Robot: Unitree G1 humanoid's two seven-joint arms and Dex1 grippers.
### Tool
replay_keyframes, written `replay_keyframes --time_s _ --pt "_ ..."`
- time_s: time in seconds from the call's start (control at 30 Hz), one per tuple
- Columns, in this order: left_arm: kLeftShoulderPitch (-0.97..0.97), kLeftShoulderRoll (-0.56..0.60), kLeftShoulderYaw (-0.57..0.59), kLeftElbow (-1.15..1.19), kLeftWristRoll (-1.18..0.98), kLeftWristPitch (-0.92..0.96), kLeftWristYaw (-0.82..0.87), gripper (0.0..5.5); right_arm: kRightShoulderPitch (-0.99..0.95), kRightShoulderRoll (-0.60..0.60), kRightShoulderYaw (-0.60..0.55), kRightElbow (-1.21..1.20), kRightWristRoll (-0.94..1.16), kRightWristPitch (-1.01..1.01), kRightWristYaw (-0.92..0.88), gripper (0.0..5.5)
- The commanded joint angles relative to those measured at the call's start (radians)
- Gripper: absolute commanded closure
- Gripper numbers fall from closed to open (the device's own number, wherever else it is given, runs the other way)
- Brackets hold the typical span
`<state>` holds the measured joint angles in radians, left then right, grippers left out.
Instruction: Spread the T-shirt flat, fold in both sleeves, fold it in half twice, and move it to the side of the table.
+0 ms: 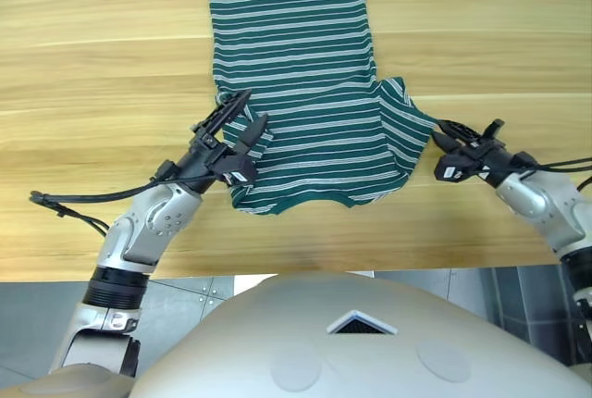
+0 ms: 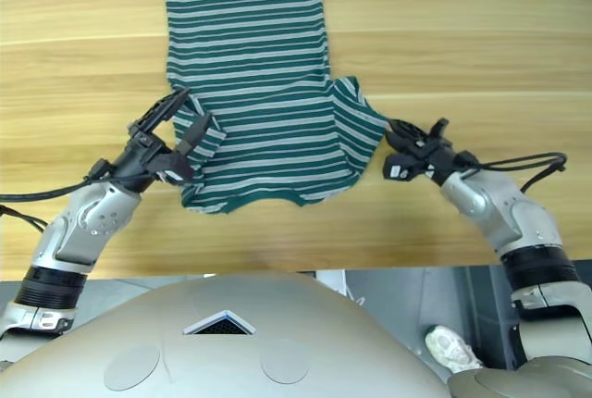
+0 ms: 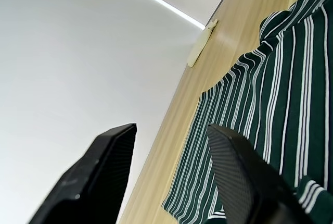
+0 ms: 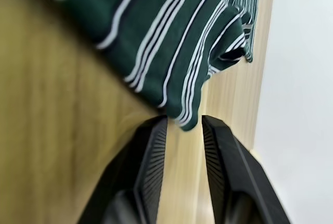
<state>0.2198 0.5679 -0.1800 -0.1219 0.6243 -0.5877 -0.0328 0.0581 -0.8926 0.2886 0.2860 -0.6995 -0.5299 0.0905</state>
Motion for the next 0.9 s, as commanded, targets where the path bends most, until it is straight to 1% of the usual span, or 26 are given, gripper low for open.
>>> replay_keyframes --time_s 0.03,0.17,0.43,0.53,0.77,0.9 --pt "-0.007 0.003 -0.006 0.009 0.004 -0.003 -0.013 2.97 -0.02 0.044 0.076 0.066 -0.048 -0.003 0.048 4.25" --pt "-0.01 0.004 -0.012 0.016 0.009 -0.005 -0.013 2.97 -0.053 0.061 0.092 0.104 -0.051 0.005 0.022 4.25" --pt "-0.004 0.005 -0.016 0.018 0.01 -0.006 -0.011 2.97 -0.06 0.054 0.088 0.149 -0.045 0.016 -0.007 4.25" --pt "-0.003 0.004 -0.02 0.018 0.011 -0.008 -0.012 2.97 -0.057 0.051 0.093 0.15 -0.042 0.009 -0.004 4.69" --pt "-0.004 0.004 -0.025 0.021 0.011 -0.01 -0.014 2.97 -0.053 0.043 0.098 0.148 -0.035 -0.001 0.0 5.44" --pt "-0.006 0.004 -0.03 0.026 0.013 -0.012 -0.013 2.97 -0.049 0.041 0.098 0.142 -0.033 -0.005 -0.001 5.49"
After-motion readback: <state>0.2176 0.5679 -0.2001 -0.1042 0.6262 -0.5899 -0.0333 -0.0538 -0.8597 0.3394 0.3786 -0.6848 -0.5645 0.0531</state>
